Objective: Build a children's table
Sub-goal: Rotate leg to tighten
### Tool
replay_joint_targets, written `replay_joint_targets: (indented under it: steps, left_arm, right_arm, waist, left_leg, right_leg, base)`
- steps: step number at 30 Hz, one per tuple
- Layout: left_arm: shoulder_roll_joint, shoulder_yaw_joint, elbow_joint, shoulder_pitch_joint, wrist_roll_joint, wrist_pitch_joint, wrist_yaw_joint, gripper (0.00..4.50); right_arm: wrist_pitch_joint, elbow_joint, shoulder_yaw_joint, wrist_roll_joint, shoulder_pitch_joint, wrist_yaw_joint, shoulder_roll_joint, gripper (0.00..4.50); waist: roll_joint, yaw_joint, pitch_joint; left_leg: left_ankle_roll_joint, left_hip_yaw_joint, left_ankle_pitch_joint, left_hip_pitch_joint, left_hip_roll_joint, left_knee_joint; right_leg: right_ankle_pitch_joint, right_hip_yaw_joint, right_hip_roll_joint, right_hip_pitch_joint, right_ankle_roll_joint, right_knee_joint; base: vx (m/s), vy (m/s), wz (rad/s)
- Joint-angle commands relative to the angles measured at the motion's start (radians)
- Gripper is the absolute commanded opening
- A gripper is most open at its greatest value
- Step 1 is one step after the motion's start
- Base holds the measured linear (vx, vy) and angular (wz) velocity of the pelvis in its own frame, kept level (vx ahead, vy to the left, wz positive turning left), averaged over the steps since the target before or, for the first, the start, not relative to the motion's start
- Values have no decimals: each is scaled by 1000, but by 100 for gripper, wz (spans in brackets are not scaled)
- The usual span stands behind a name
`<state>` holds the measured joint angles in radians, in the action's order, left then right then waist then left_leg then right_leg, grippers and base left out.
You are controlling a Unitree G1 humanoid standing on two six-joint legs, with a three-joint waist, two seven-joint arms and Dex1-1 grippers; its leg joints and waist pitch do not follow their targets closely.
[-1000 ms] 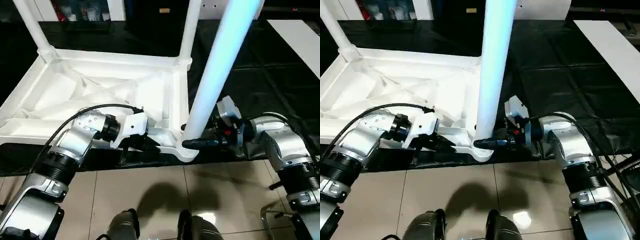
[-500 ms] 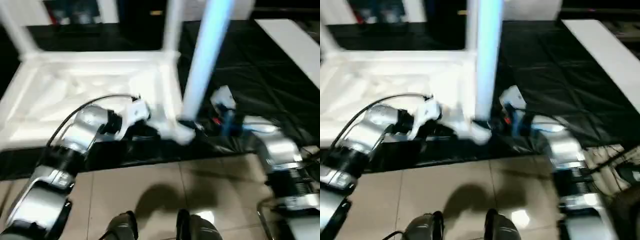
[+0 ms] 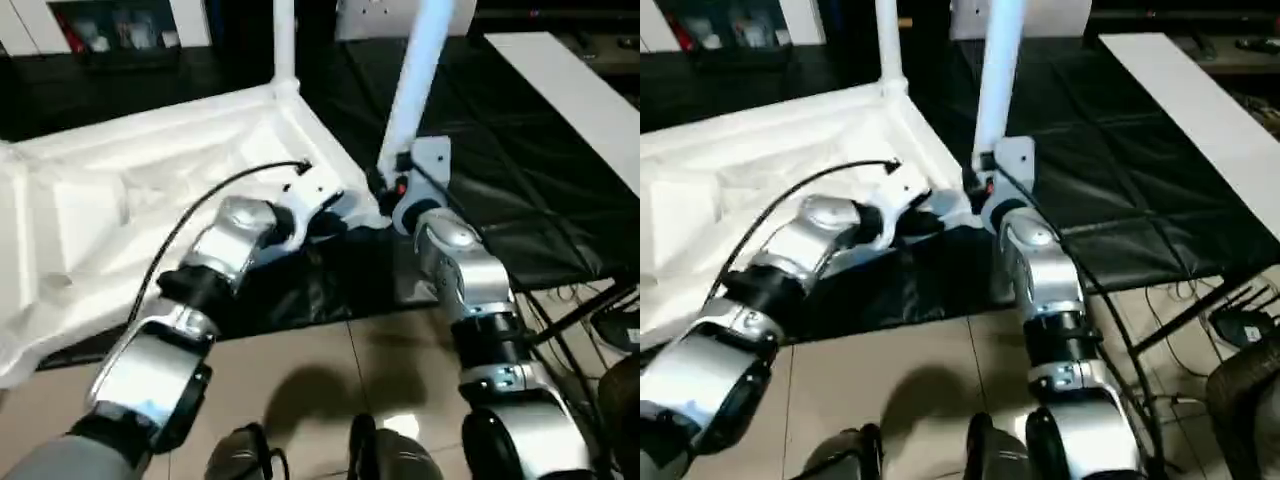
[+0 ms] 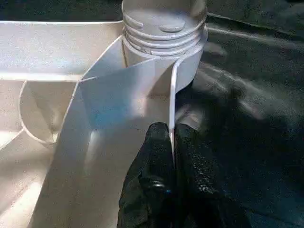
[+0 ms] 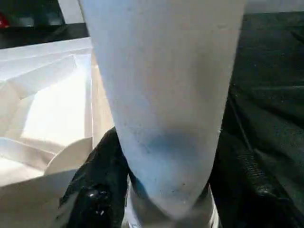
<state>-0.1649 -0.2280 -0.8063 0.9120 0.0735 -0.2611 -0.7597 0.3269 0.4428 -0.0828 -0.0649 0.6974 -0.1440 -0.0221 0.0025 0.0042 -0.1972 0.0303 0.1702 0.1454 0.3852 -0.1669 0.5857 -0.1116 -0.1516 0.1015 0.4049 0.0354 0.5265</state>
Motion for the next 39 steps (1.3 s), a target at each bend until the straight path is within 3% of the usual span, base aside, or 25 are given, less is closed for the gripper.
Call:
replay_joint_targets:
  steps: [1, 2, 3, 4, 5, 6, 8, 10, 12, 15, 16, 22, 23, 29, 32, 35, 39]
  left_arm:
    - [25, 44, 27, 54, -13, 14, 106, 0]
    - [16, 46, 23, 50, -9, 23, 98, 0]
    - [9, 44, 21, 47, -6, 34, 88, 0]
    - [-3, 41, 25, 39, -4, 42, 69, 0]
    - [-11, 39, 26, 34, -3, 47, 58, 0]
    - [-17, 37, 29, 28, -3, 56, 47, 0]
    - [-42, 32, 46, 4, -9, 82, 3, 0]
    - [-65, 28, 65, -24, -19, 122, -51, 0]
    - [-89, 22, 82, -49, -27, 141, -99, 0]
    - [-134, 2, 102, -85, -30, 212, -189, 0]
    - [-141, 0, 108, -92, -38, 221, -215, 0]
    - [-192, -32, 134, -127, -52, 279, -347, 0]
    - [-216, -39, 156, -144, -65, 300, -419, 0]
    - [-270, -76, 214, -178, -82, 332, -588, 0]
    - [-281, -93, 232, -187, -81, 337, -620, 0]
    - [-281, -100, 242, -191, -81, 341, -634, 0]
    - [-273, -104, 251, -192, -79, 338, -646, 0]
  right_arm:
    - [6, 9, 76, -53, -16, -98, -67, 269]
    - [2, 2, 60, -56, -20, -106, -54, 274]
    - [-10, 1, 59, -50, -23, -117, -41, 291]
    - [-28, -7, 65, -43, -32, -148, -15, 304]
    - [-41, -11, 70, -37, -39, -171, 4, 311]
    - [-49, -14, 75, -32, -44, -186, 19, 315]
    - [-99, -17, 86, -22, -62, -254, 78, 349]
    - [-157, -21, 86, -30, -76, -328, 133, 349]
    - [-188, -25, 76, -46, -85, -390, 180, 358]
    - [-232, -12, 63, -55, -86, -509, 270, 374]
    - [-242, -11, 65, -58, -87, -541, 287, 374]
    - [-291, -22, 93, -113, -96, -784, 388, 374]
    - [-284, -35, 106, -162, -100, -924, 429, 374]
    - [-259, -3, 153, -212, -87, -1170, 487, 359]
    - [-245, 4, 175, -220, -85, -1224, 495, 346]
    - [-241, 20, 188, -219, -76, -1236, 487, 318]
    - [-243, 27, 206, -220, -72, -1273, 484, 301]
  waist:
    - [-12, 16, 101]
    - [-7, 20, 102]
    - [-7, 20, 102]
    - [-4, 18, 115]
    - [-2, 19, 118]
    - [-3, 18, 117]
    - [0, 22, 115]
    - [0, 24, 117]
    - [-6, 26, 118]
    - [-7, 29, 119]
    - [-2, 31, 111]
    - [-3, 36, 102]
    - [-3, 36, 102]
    - [-5, 47, 103]
    - [-1, 56, 103]
    - [-4, 61, 105]
    - [-4, 64, 103]
  left_leg:
    - [-1, -30, 393, -29, -35, -63]
    - [-29, -32, 310, -13, -41, -68]
    - [-29, -32, 310, -13, -41, -68]
    - [-53, -31, 253, -9, -51, -69]
    - [-73, -27, 229, -12, -54, -67]
    - [-84, -26, 226, -12, -55, -67]
    - [-101, -23, 231, -6, -49, -61]
    - [-108, -23, 215, -2, -48, -59]
    - [-124, -22, 193, 5, -45, -56]
    - [-134, -19, 168, 5, -46, -53]
    - [-128, -20, 193, 2, -54, -56]
    - [-92, -22, 278, -11, -60, -59]
    - [-87, -23, 289, -12, -59, -59]
    - [-85, -22, 295, -11, -65, -61]
    - [-84, -22, 286, -15, -71, -63]
    - [-74, -22, 288, -15, -72, -64]
    - [-72, -22, 285, -12, -69, -63]
  right_leg:
    - [-553, 70, 103, -47, 104, -73]
    - [-508, 70, 97, -56, 112, -60]
    - [-508, 70, 97, -56, 112, -60]
    - [-373, 70, 81, -55, 140, -39]
    - [-284, 73, 75, -50, 172, -28]
    - [-263, 74, 73, -48, 189, -26]
    - [-280, 71, 77, -58, 200, -29]
    - [-274, 71, 77, -61, 199, -26]
    - [-272, 70, 75, -66, 196, -26]
    - [-270, 71, 70, -61, 197, -22]
    - [-326, 70, 69, -54, 187, -28]
    - [-462, 67, 68, -46, 151, -46]
    - [-473, 66, 68, -45, 149, -47]
    - [-474, 70, 71, -42, 162, -43]
    - [-454, 73, 69, -37, 175, -39]
    - [-444, 74, 72, -38, 185, -37]
    - [-459, 75, 73, -39, 176, -38]
  base:
    - [0, 0, 0]
    - [0, 0, 0]
    - [0, 0, 0]
    - [0, 0, 0]
    - [0, 0, 0]
    - [0, 0, 0]
    - [0, 0, 0]
    - [0, 0, 0]
    - [0, 0, 0]
    - [0, 0, 0]
    - [0, 0, 0]
    - [0, 0, 0]
    - [0, 0, 0]
    - [0, 0, 0]
    - [0, 0, 0]
    - [0, 0, 0]
    - [0, 0, 0]
